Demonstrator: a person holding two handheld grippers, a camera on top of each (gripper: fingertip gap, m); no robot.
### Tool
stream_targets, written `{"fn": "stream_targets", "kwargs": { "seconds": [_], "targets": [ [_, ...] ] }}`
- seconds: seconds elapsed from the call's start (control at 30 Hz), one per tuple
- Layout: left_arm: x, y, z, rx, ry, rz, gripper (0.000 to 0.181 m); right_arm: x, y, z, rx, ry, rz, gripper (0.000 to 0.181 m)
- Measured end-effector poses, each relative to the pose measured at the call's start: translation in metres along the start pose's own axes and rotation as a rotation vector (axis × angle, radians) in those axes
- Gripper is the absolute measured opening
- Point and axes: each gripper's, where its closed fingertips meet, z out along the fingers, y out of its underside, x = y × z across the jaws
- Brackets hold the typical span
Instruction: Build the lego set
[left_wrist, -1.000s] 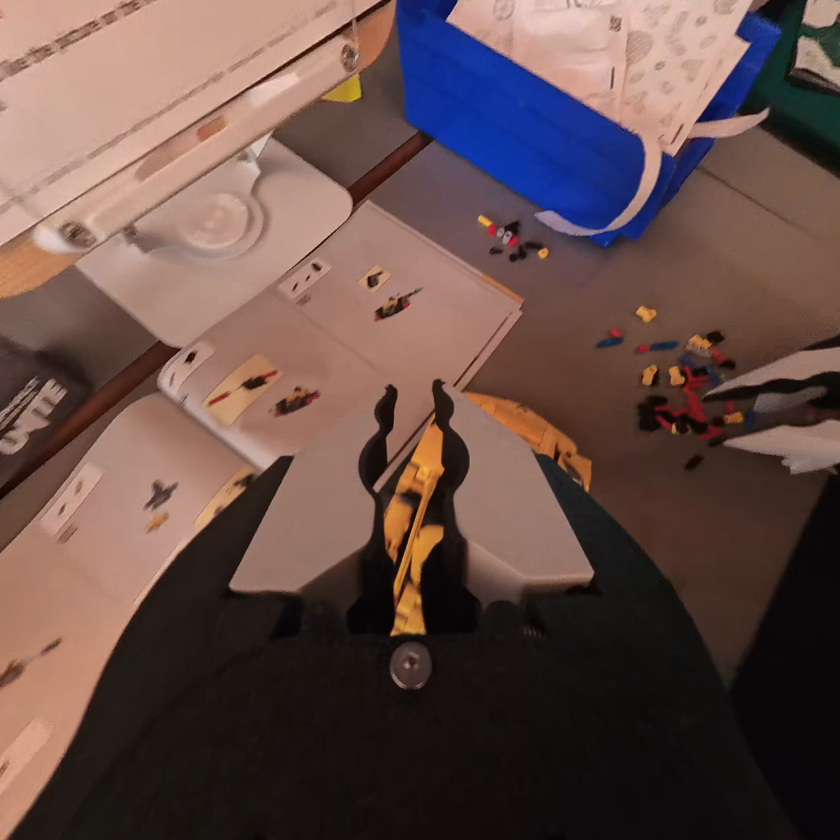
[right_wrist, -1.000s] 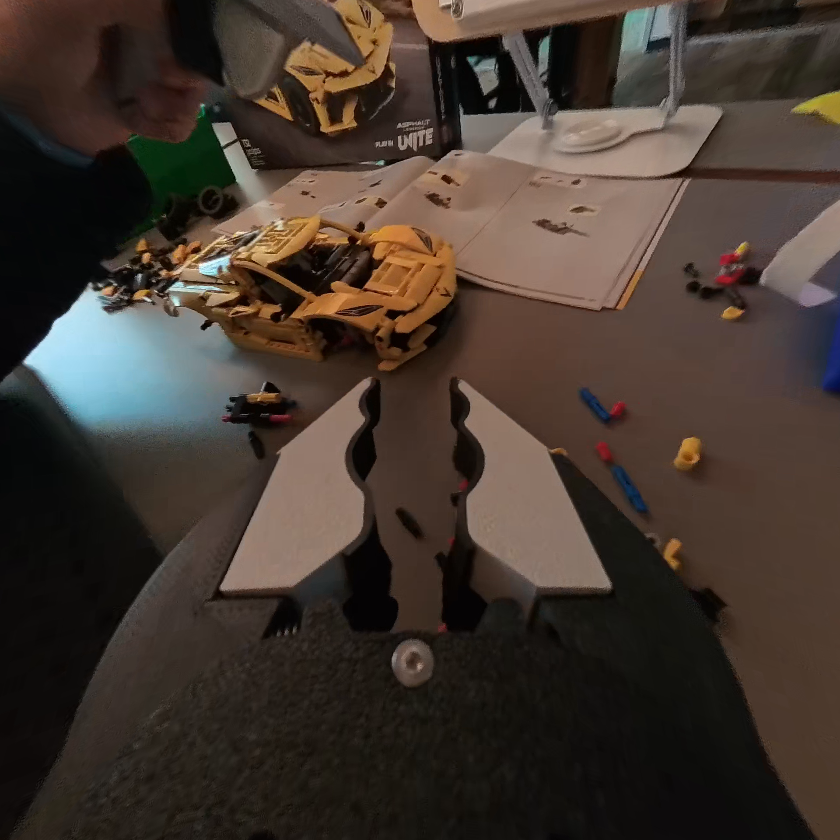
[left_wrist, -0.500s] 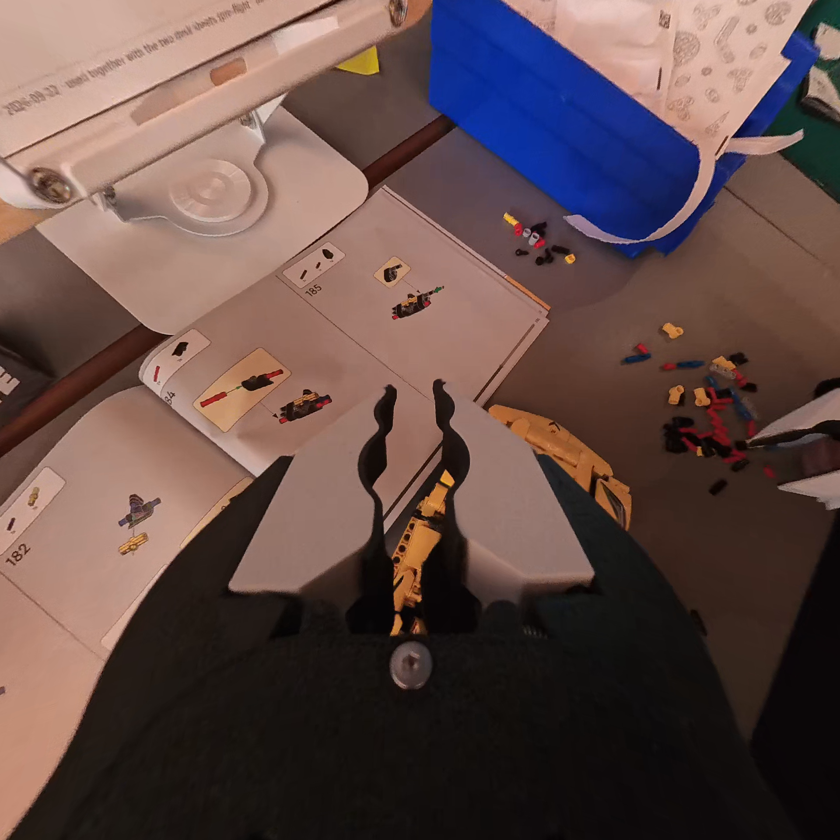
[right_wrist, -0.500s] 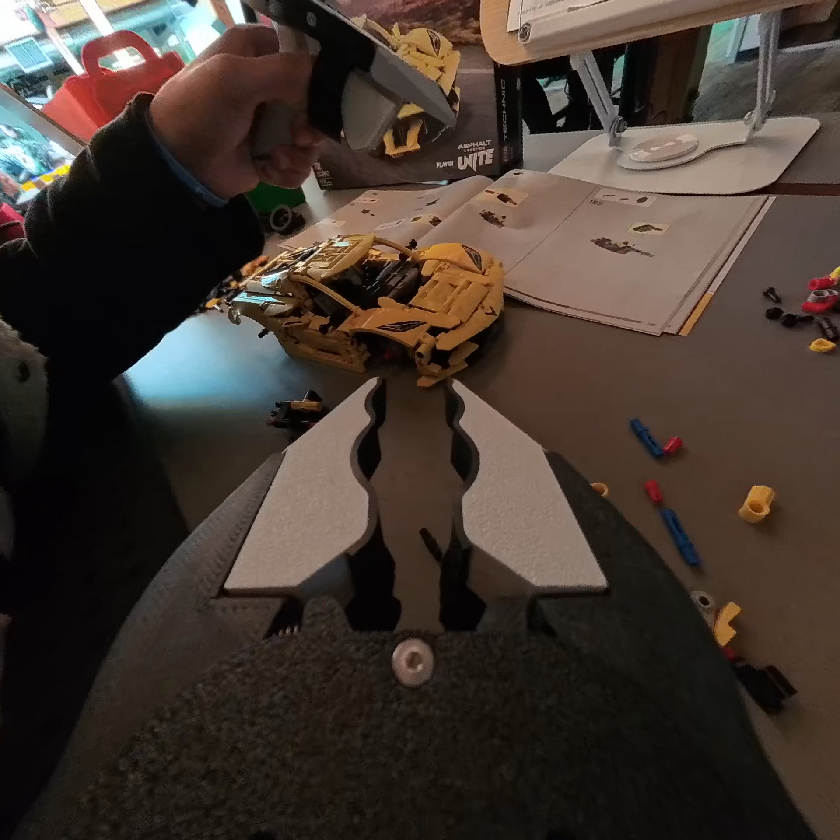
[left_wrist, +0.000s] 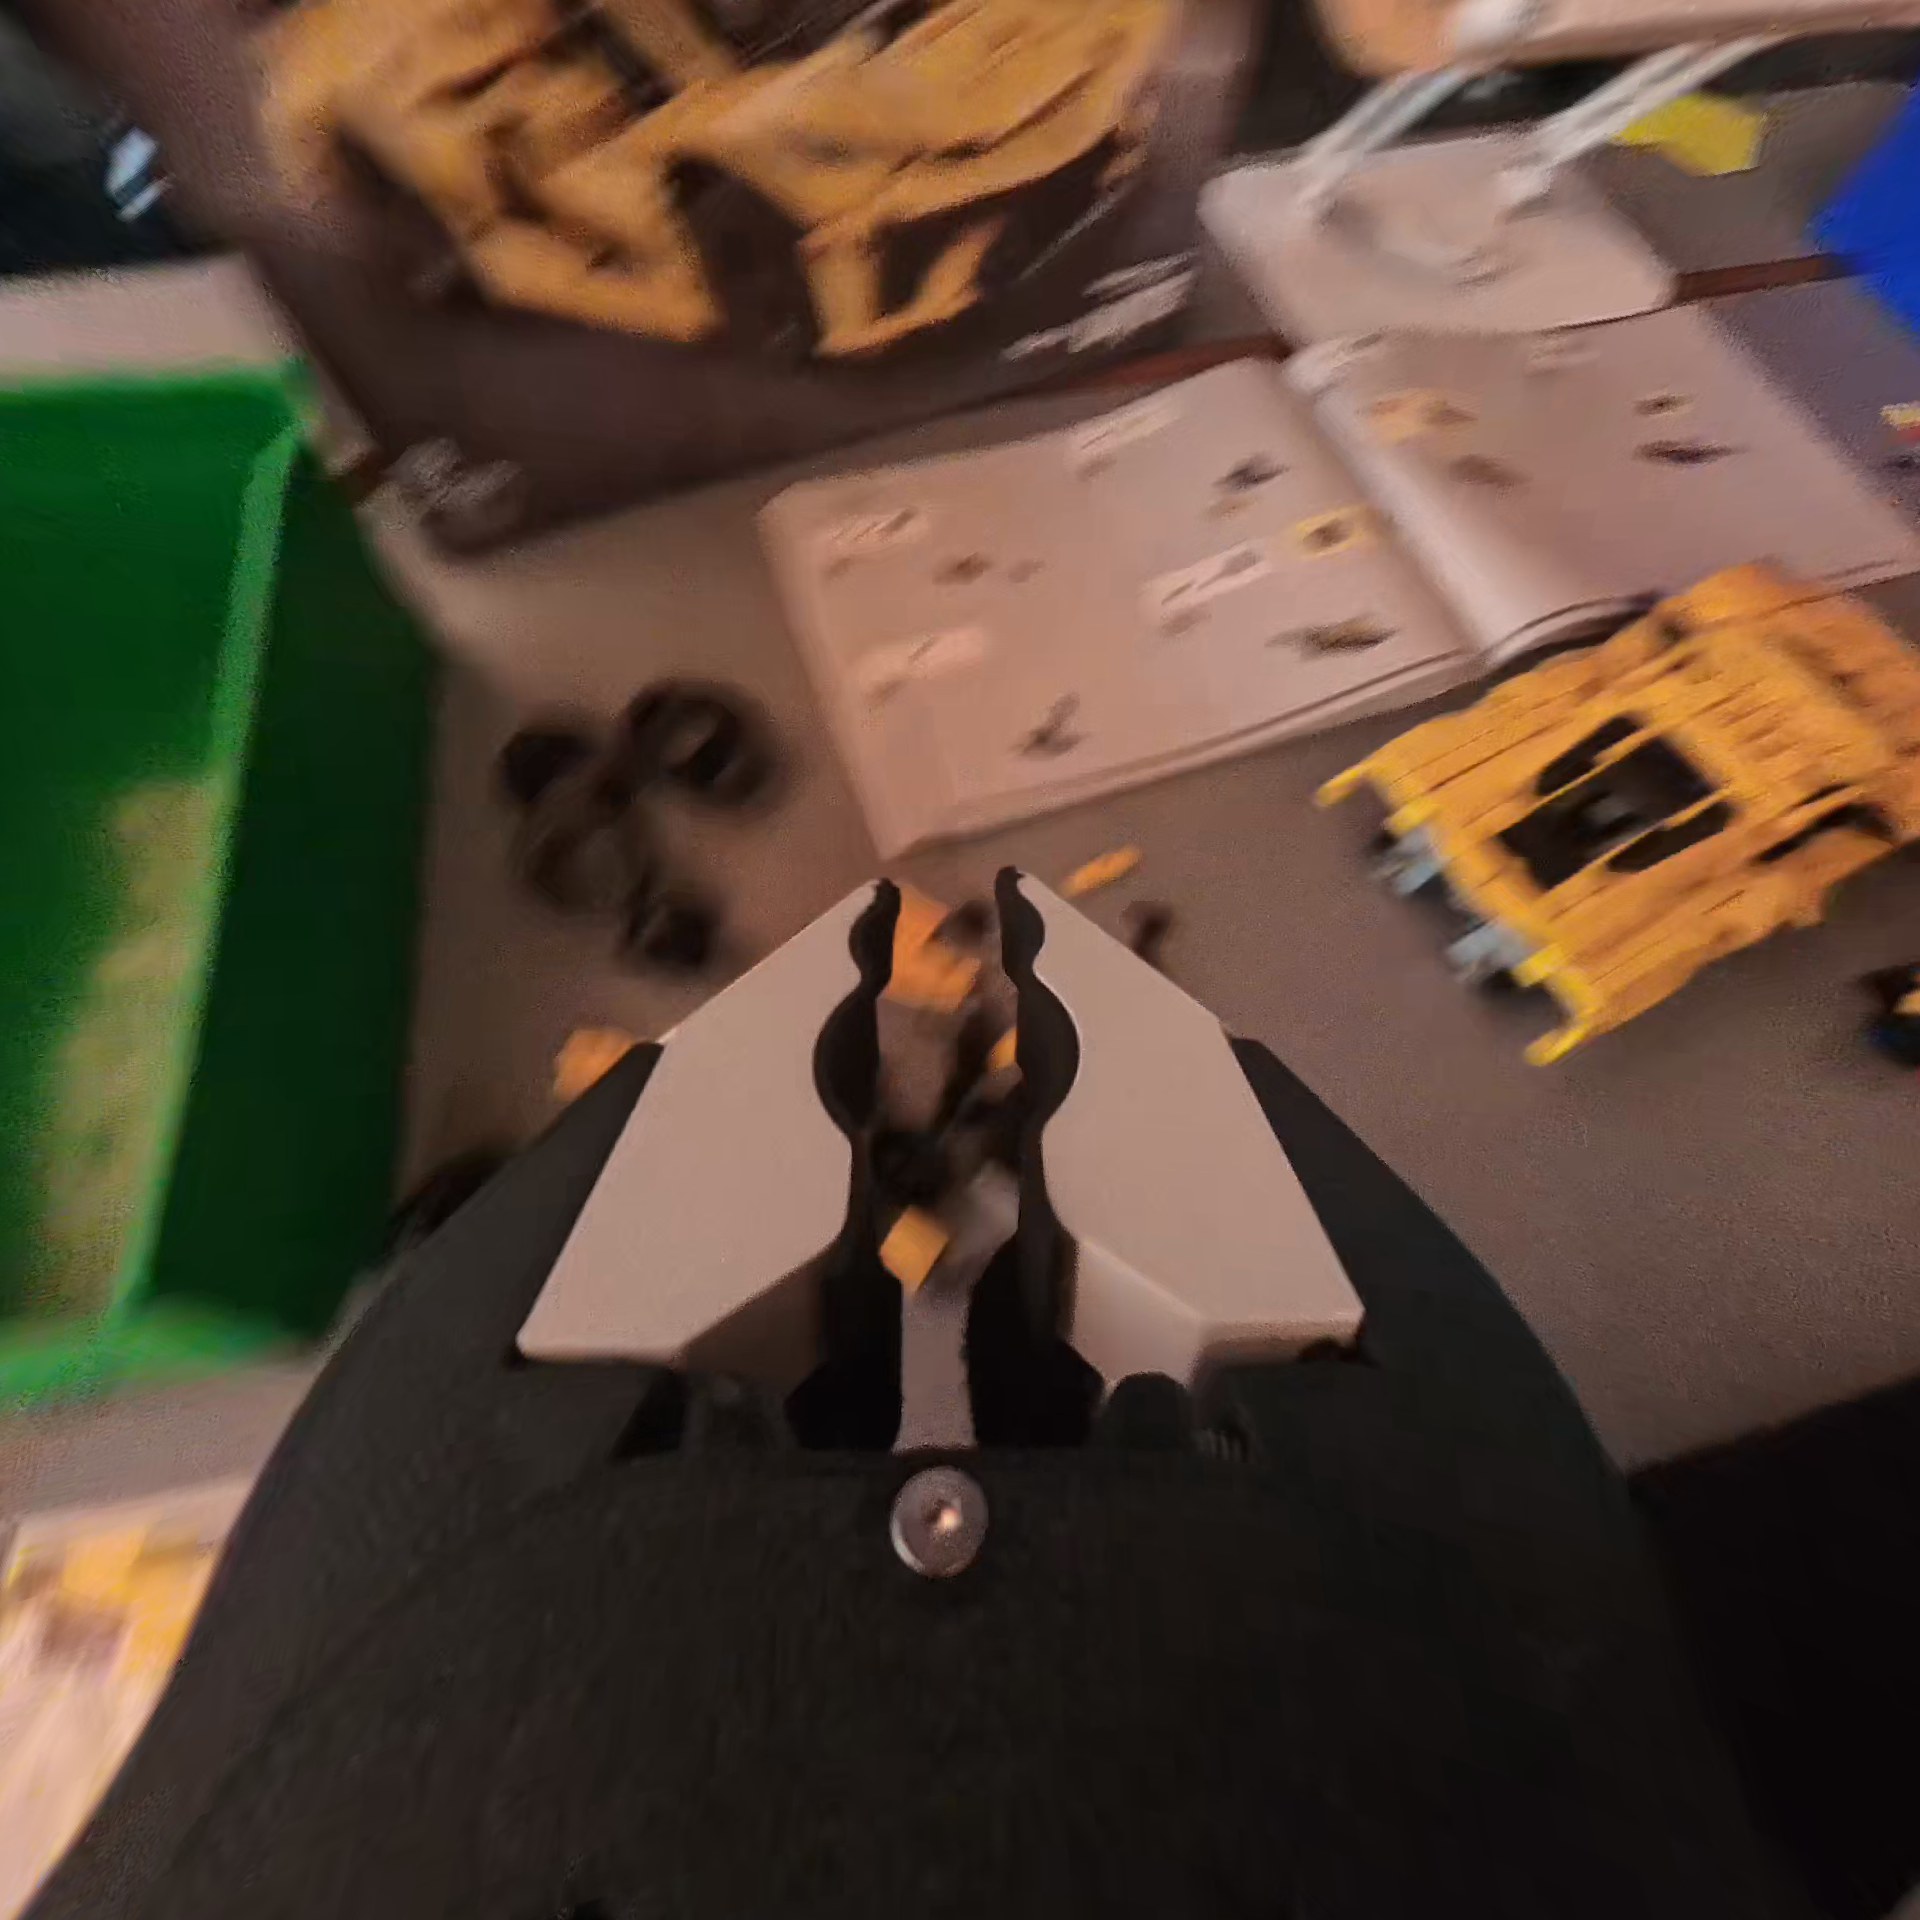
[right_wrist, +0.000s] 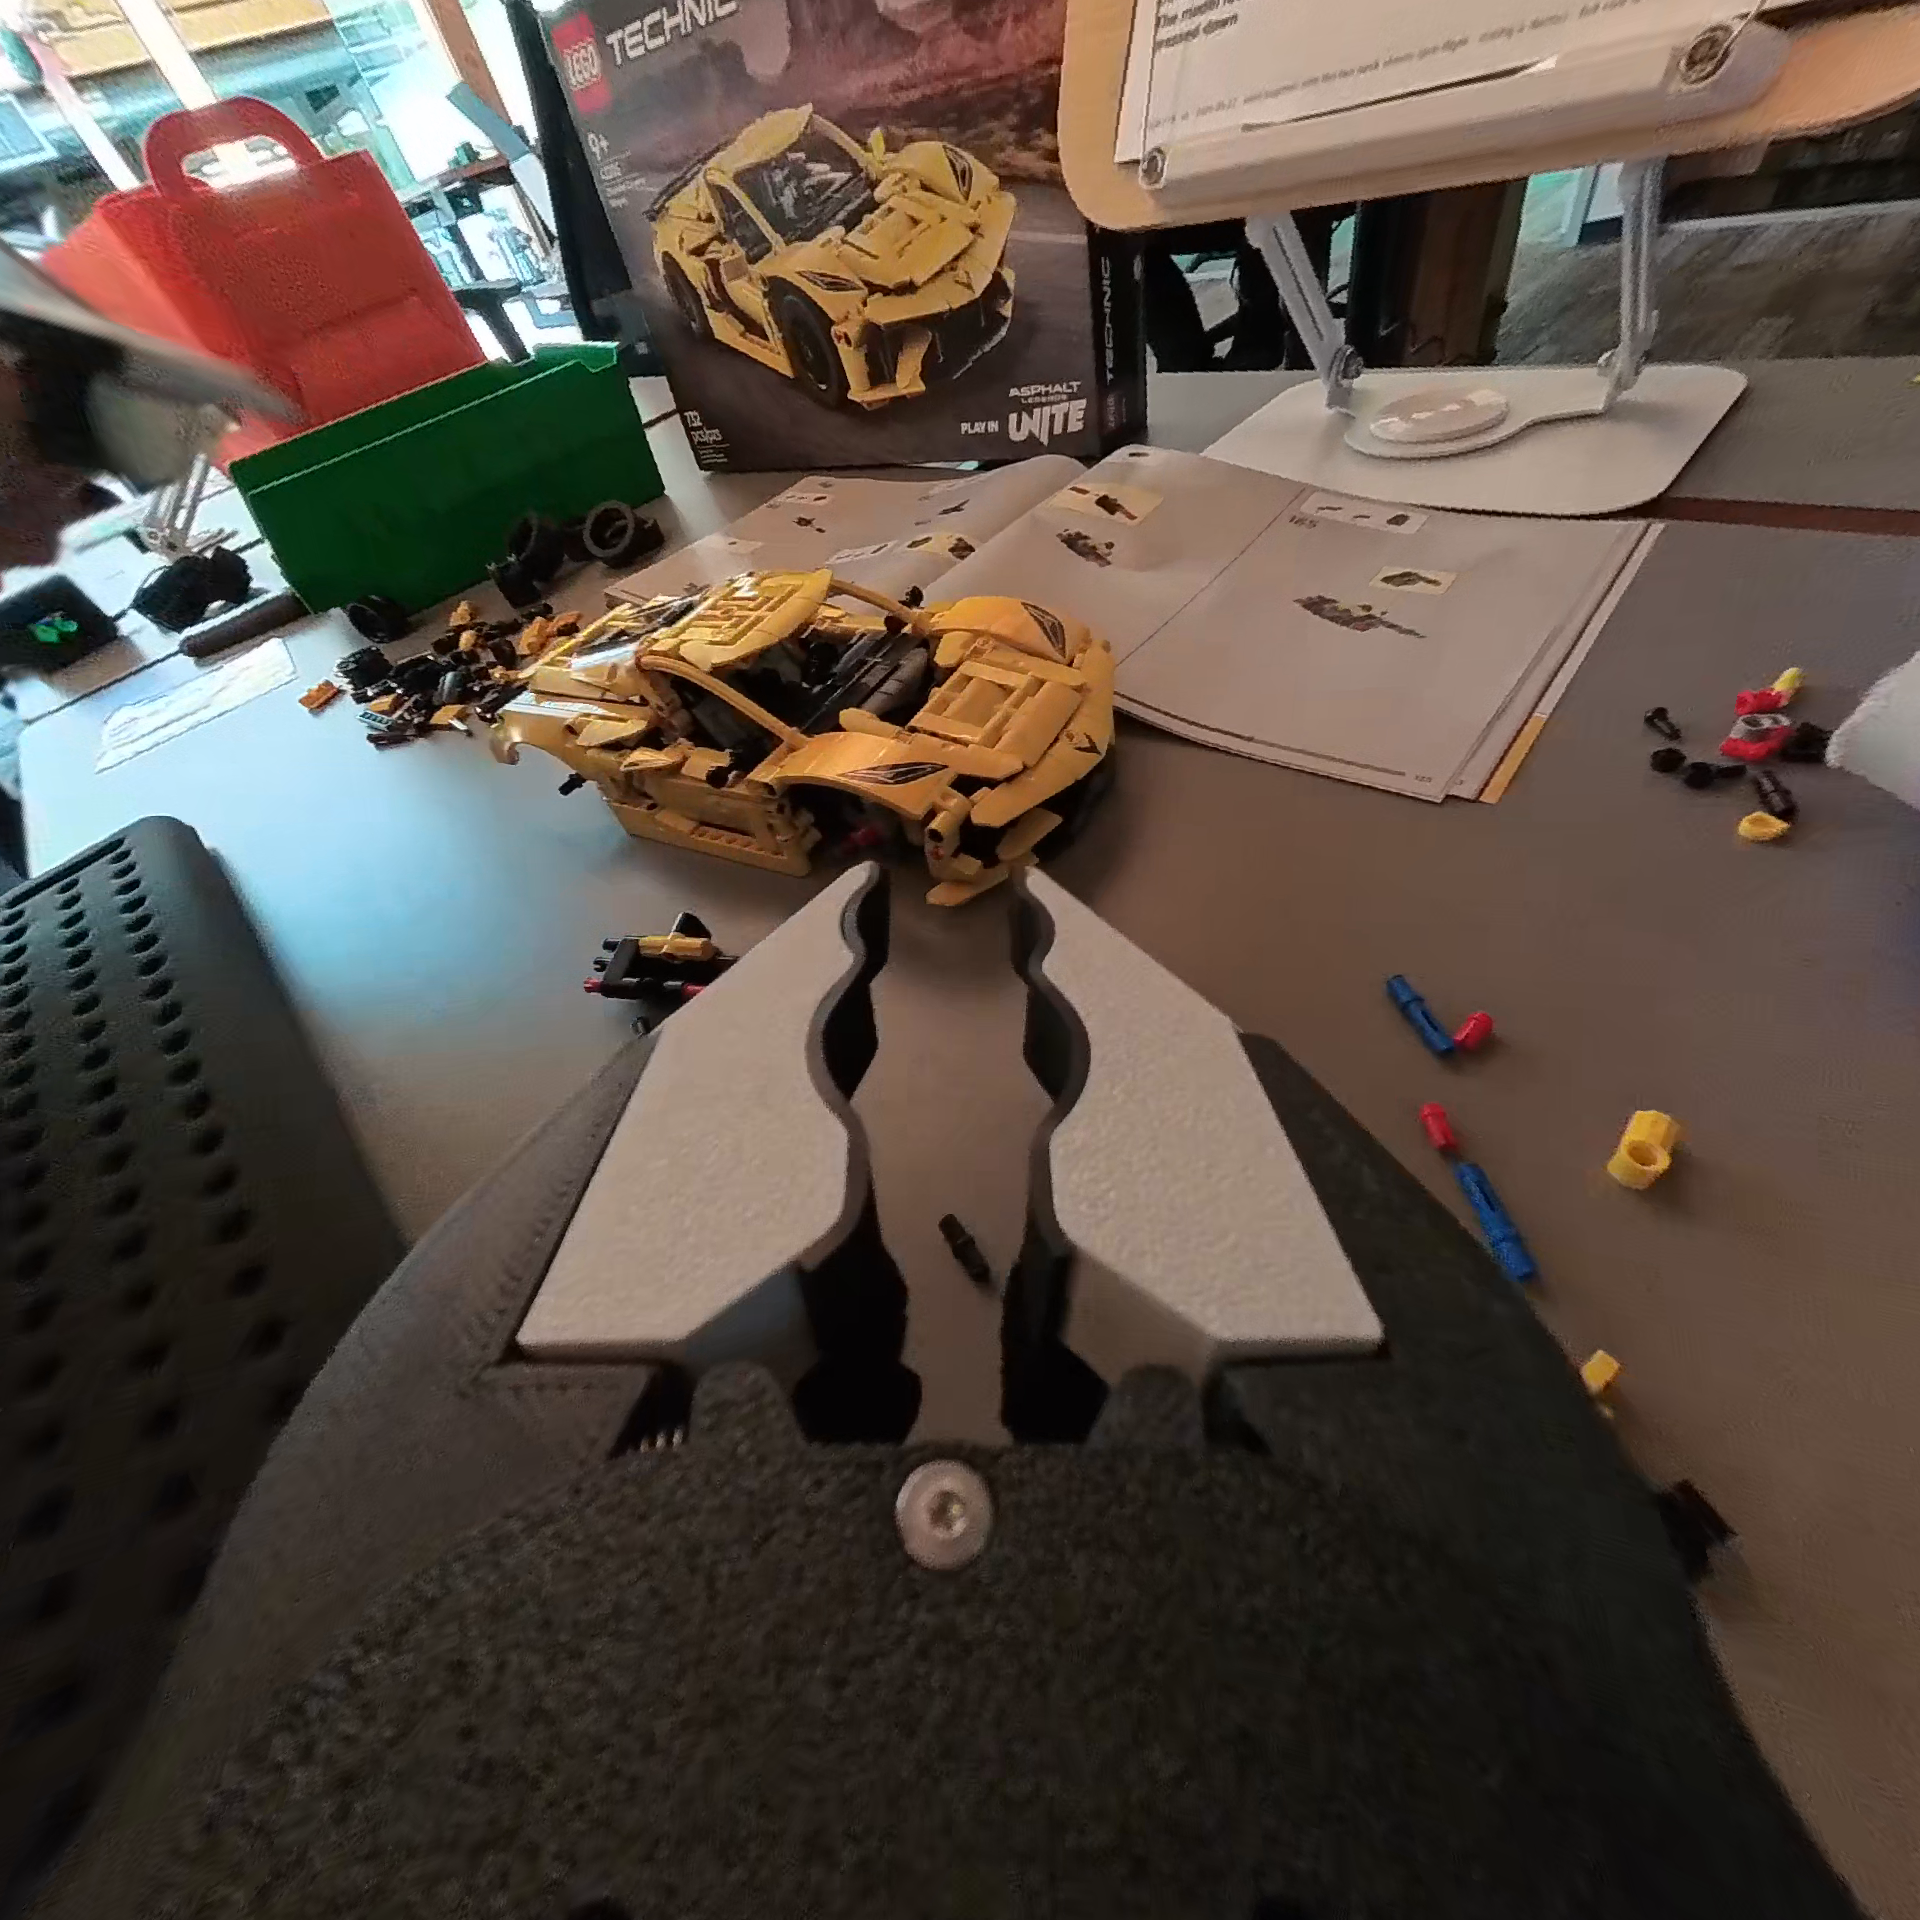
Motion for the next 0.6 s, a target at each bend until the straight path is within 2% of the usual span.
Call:
{"fn": "stream_targets", "kwargs": {
  "seconds": [0.1,0.2,0.3,0.4,0.5,0.6],
  "targets": [
    [-0.053,0.062,-0.046,-0.026,0.004,-0.211,0.027,0.006,0.002,0.000,-0.010,0.042,-0.015,0.021],
    [-0.075,0.096,-0.071,0.051,0.060,-0.337,0.027,0.009,0.003,0.000,-0.016,0.063,-0.020,0.022],
    [-0.092,0.117,-0.076,0.093,-0.024,-0.232,0.026,0.012,0.005,0.001,-0.026,0.074,-0.006,0.022],
    [-0.100,0.132,-0.068,0.037,-0.153,-0.060,0.027,0.017,0.004,-0.001,-0.013,0.087,0.024,0.021],
    [-0.107,0.131,-0.062,0.037,-0.292,0.051,0.026,0.022,0.005,-0.004,-0.006,0.108,0.048,0.021],
    [-0.106,0.124,-0.059,0.044,-0.364,0.079,0.013,0.026,0.006,-0.004,-0.011,0.128,0.051,0.021]
  ]
}}
